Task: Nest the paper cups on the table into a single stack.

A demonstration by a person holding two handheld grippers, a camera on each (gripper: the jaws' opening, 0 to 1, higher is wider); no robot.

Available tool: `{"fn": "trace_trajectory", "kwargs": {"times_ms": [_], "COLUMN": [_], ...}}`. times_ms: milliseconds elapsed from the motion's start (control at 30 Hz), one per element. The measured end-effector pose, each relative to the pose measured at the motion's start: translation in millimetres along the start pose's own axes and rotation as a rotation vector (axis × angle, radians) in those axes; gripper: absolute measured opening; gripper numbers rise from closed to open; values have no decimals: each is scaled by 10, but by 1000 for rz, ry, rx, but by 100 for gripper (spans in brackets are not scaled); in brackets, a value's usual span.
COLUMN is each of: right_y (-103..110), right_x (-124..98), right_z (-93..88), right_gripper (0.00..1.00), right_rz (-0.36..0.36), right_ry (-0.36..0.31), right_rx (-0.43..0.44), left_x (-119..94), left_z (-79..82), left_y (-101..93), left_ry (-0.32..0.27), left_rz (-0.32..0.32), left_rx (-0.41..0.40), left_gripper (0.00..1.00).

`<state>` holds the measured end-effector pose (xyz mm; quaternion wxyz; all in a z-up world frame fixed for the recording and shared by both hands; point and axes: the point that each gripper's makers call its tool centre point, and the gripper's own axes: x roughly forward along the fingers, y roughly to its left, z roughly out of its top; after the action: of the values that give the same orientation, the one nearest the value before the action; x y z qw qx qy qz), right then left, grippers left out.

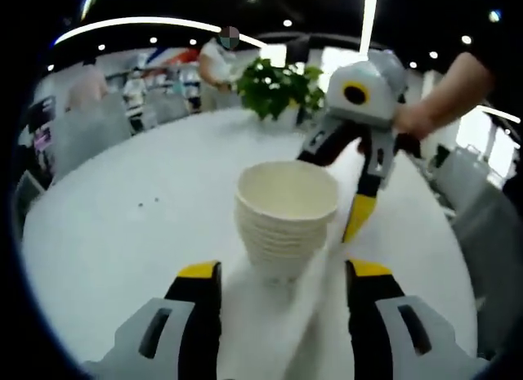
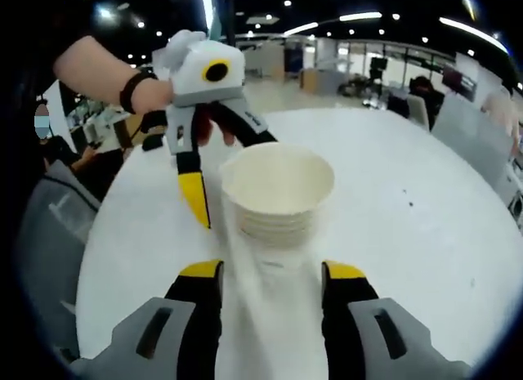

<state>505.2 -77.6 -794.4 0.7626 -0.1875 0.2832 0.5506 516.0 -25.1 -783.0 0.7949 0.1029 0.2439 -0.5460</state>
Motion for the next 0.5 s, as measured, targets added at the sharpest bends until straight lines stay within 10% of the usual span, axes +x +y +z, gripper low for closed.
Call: {"fn": "trace_trajectory", "kwargs": {"times_ms": [500], "right_y": [402], "right_x": [-545], "right_z": [114], "right_gripper": [56], "right_rz": [-85], "right_ry": [-68], "right_rx": [47], "left_x": [-560], "left_z": [154], "left_y": [-382], "left_ry": [-47], "left_rz": [78], "left_rx": [-9], "left_gripper": [69]}}
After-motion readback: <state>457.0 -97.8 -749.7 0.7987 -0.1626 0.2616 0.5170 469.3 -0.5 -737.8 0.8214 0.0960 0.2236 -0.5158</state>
